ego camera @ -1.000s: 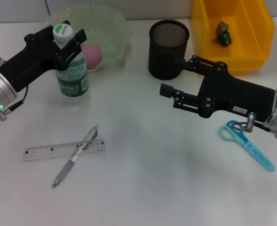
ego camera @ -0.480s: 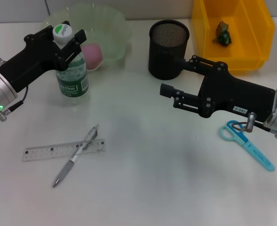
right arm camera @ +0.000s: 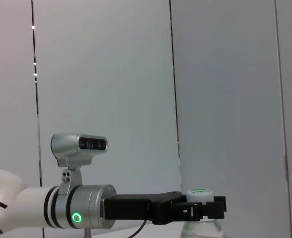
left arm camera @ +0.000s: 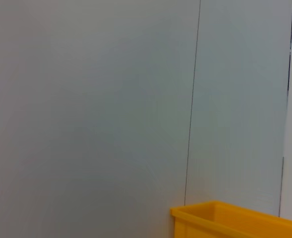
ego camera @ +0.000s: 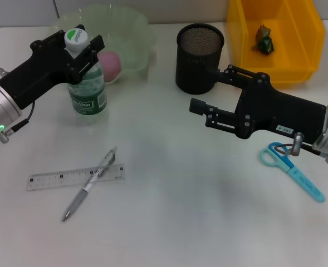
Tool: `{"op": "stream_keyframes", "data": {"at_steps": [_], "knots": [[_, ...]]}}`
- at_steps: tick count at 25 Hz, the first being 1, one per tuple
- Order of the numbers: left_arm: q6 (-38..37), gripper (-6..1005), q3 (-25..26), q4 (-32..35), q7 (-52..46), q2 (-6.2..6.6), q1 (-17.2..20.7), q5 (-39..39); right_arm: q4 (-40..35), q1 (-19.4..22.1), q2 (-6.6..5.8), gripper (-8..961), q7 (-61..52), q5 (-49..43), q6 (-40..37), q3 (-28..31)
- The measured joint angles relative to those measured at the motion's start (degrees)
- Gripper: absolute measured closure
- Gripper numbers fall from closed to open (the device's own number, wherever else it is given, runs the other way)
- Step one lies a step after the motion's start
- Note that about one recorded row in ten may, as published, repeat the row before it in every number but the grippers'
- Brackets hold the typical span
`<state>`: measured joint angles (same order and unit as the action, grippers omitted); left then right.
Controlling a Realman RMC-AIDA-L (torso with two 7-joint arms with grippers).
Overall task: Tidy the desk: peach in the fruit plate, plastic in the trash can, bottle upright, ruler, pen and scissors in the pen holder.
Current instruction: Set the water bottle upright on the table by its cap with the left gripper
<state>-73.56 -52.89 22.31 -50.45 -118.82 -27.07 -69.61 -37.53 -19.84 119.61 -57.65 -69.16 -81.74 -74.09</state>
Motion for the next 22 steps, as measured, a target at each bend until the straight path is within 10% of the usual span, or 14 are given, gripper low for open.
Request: {"op": "stream_keyframes", "data": {"at_steps": [16, 18, 22], "knots": [[-0.1, 448, 0.0, 0.3, 0.9, 0.0, 0.0, 0.4, 0.0, -0.6, 0.0, 248, 0.0, 0.0, 0.3, 0.2], [-0.2, 243, 0.0, 0.3, 1.3, 0.0, 0.0, 0.4, 0.0, -0.6, 0.0, 248, 0.0, 0.0, 0.4, 0.1], [-1.5, 217, 0.2, 0.2, 1.4, 0.0, 0.0, 0.5, 0.0, -0.7, 0.0, 248, 0.0, 0.0, 0.4, 0.2]]}}
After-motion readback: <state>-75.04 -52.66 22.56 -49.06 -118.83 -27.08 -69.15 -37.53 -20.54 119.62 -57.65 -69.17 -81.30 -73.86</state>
